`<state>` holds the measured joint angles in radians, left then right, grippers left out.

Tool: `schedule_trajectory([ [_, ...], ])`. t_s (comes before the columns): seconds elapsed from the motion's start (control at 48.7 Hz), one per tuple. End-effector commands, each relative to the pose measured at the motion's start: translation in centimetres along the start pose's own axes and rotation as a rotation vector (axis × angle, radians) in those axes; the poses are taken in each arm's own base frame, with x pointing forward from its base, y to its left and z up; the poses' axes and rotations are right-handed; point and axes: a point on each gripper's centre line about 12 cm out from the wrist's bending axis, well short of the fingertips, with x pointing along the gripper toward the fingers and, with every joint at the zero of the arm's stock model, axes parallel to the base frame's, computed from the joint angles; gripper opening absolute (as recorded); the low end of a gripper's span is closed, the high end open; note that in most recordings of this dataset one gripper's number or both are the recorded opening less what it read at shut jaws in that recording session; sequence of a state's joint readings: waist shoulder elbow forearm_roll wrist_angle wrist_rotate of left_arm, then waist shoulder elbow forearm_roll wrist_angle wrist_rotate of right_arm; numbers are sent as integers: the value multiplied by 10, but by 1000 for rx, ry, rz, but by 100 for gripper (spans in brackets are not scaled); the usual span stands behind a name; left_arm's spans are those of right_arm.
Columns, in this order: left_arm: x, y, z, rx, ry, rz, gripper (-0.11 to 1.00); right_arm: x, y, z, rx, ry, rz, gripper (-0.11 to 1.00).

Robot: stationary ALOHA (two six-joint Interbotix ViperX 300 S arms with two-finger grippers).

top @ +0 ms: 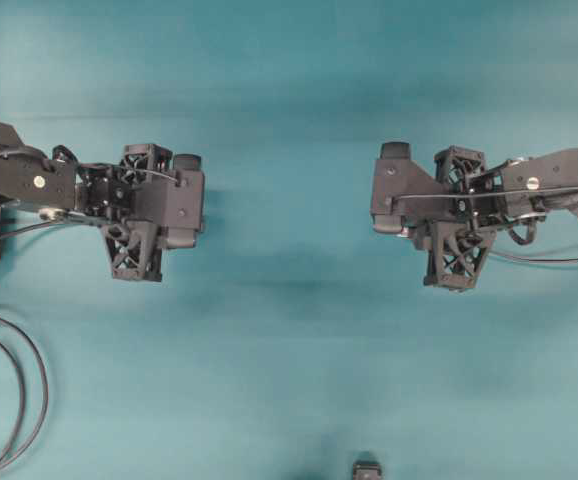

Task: Insert the USB using both arms.
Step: 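Raise both grippers and bring the plug and socket toward each other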

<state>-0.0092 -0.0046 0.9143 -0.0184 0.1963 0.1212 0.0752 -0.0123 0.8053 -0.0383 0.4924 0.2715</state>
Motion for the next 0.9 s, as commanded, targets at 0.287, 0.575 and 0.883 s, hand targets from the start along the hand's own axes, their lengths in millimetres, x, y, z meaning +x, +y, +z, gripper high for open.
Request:
schedule_trajectory([
  [0.287,-4,-3,6,30,-17,-2,29,-11,2,11,-10,-48,5,18],
  [0.575,-29,-3,24,-56,-93,-6,29,-28,3,23,-21,-77,2,18],
  [0.883,-99,-1,49,-292,-84,-61,29,-93,-11,51,-226,-195,-219,18],
])
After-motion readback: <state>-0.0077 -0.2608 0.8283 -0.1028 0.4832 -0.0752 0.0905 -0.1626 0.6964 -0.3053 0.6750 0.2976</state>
